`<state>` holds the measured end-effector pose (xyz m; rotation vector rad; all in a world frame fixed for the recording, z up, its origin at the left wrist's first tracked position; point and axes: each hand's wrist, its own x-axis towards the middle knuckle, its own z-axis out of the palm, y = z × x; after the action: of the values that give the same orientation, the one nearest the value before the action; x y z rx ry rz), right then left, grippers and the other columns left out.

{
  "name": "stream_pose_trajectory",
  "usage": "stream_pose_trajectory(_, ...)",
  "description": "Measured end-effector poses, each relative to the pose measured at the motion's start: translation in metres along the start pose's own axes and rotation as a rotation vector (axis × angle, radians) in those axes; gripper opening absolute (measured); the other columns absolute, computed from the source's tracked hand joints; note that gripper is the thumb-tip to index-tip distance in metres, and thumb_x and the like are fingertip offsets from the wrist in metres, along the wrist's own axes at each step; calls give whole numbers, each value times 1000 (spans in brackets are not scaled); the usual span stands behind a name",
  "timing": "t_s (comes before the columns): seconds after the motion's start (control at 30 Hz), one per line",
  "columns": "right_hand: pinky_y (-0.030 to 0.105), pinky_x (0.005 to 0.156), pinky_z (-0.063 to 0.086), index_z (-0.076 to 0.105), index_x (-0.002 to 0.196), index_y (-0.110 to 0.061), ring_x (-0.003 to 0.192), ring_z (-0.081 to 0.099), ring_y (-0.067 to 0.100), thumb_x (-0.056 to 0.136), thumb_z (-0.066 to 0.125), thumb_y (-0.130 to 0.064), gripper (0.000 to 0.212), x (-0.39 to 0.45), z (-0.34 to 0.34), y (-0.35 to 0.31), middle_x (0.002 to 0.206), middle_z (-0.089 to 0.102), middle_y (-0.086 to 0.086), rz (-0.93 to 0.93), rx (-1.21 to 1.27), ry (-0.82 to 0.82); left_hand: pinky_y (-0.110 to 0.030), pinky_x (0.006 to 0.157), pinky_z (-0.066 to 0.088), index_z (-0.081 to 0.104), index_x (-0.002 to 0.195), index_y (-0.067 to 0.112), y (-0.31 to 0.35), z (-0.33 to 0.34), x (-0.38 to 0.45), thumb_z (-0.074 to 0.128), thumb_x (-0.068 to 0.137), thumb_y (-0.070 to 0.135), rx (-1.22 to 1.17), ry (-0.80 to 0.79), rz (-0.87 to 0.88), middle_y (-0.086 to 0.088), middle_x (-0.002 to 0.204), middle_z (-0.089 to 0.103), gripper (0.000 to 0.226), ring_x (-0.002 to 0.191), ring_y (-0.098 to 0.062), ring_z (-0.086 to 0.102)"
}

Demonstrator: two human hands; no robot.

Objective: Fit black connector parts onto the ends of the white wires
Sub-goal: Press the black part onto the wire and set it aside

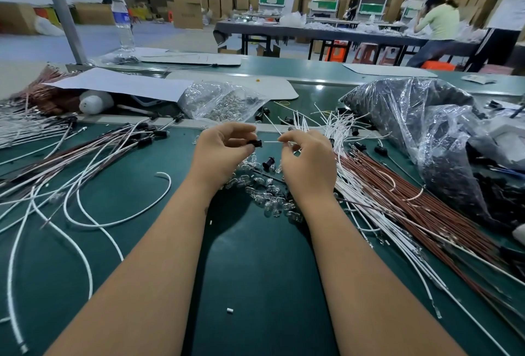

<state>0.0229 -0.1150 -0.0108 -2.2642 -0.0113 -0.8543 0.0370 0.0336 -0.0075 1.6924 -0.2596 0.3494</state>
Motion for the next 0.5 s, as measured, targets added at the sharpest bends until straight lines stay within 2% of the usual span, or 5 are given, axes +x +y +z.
stream_pose_trajectory(0.1, 26, 66, 38, 73, 95, -24, 92, 54, 18, 90, 59, -15, 18, 1, -1, 1, 89, 59, -2, 14, 10, 5, -16, 76, 53, 68, 102, 14, -1, 0, 1, 69, 79, -9, -20, -2, -1, -6, 93, 72, 32, 79, -5, 68)
stream_pose_trajectory(0.37, 30, 66, 46, 73, 95, -23, 90, 54, 19, 90, 60, -15, 16, 0, -1, 0, 85, 54, -5, -18, 16, -7, -18, 75, 53, 69, 98, 17, -4, -1, 2, 72, 78, -7, -65, 13, -7, -4, 92, 73, 32, 82, -10, 70)
stream_pose_trajectory(0.5, 26, 67, 38, 73, 97, -24, 91, 53, 15, 90, 59, -15, 18, -1, -1, 0, 88, 57, -6, -29, 24, -36, -17, 74, 53, 71, 93, 19, -2, -1, 1, 73, 76, -8, -130, -37, -9, 2, 84, 74, 32, 79, -8, 69)
